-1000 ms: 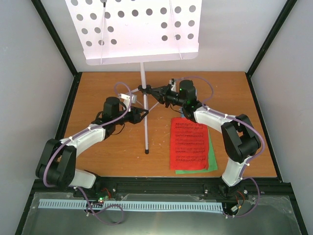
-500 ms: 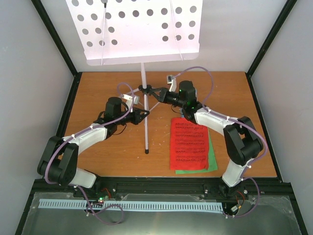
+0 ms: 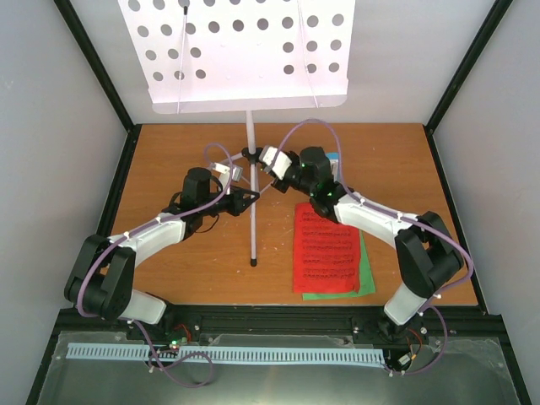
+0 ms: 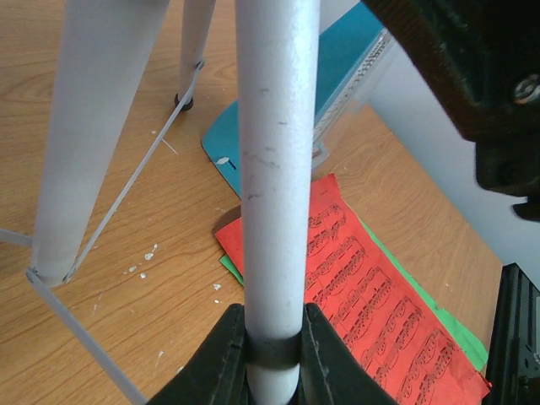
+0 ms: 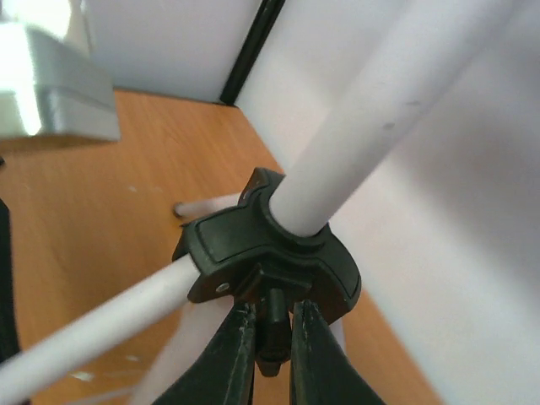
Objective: Pack up the instrument practice props
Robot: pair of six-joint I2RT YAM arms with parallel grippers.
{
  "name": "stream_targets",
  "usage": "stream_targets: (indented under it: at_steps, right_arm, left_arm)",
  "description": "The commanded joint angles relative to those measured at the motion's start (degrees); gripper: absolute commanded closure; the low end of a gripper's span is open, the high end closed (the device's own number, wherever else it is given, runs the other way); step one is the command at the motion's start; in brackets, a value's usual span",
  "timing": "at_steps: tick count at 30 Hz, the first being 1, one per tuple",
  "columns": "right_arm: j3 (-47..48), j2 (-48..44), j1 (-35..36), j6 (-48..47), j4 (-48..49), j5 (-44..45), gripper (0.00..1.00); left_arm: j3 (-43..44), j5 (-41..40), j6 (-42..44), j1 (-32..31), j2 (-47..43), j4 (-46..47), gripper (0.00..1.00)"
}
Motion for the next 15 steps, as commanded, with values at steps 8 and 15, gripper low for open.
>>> stream_targets:
  at_steps: [8, 15]
  right_arm:
    - [-4.8, -5.7, 2.6, -17.8, 9.0, 11.3, 0.51]
    - [-8.0, -13.8, 2.3, 18.4, 5.9, 11.0, 0.12]
  left_arm:
    - [1.3, -2.4, -0.5, 0.9, -1.5, -1.5, 0.99]
    - [0.7, -4.0, -0.7, 0.9, -3.1, -0.7, 0.69]
